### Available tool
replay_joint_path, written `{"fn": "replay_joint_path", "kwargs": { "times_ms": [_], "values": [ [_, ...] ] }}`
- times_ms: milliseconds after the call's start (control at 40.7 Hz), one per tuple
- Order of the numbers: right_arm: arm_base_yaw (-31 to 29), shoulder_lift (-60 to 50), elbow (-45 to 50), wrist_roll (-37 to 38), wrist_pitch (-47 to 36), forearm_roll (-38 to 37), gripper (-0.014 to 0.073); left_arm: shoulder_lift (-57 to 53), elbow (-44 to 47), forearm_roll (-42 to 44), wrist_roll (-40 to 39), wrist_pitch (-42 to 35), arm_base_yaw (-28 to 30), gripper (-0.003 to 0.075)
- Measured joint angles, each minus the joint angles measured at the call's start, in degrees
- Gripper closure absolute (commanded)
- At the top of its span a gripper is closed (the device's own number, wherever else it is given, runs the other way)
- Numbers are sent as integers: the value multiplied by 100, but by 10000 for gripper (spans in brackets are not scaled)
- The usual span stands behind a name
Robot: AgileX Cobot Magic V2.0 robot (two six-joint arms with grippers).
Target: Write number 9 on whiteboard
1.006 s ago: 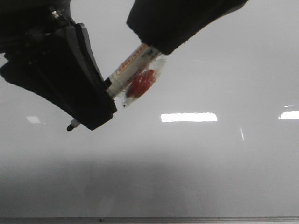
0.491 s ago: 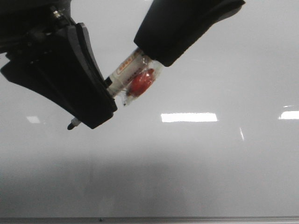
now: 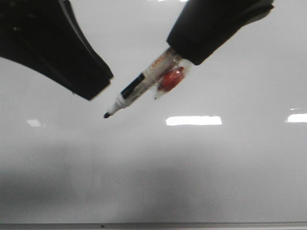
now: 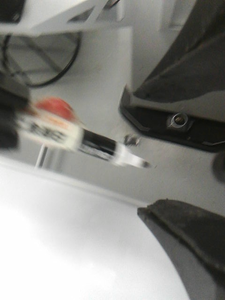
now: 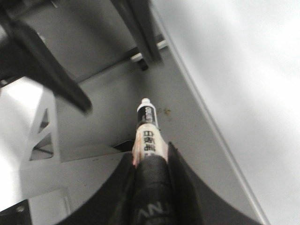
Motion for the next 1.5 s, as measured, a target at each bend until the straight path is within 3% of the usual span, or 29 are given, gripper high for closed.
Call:
{"fn": "replay_joint_path", "kwargs": {
  "times_ms": [270, 466, 614, 1056, 1252, 1497],
  "values": [
    [-362, -332, 406, 0, -1555, 455, 662, -1826, 1403, -498, -52, -651, 1464, 739],
    [-362, -79, 418, -13, -3077, 943, 662, -3431, 2358, -645, -56, -1111, 1931, 739],
    [-366, 273, 323, -13, -3563, 1024, 662, -3833, 2445, -667, -56, -1147, 1934, 739],
    [-60, 1542, -687, -23, -3429, 1315, 660, -3867, 2458, -679, -56, -1160, 1934, 739],
    [7, 1835, -498, -23, -3053, 1314, 652, -3867, 2458, -679, -56, -1160, 1934, 739],
    [-328, 1418, -166, -23, -3078, 1293, 652, -3867, 2458, -679, -56, -1160, 1934, 739]
  ]
}}
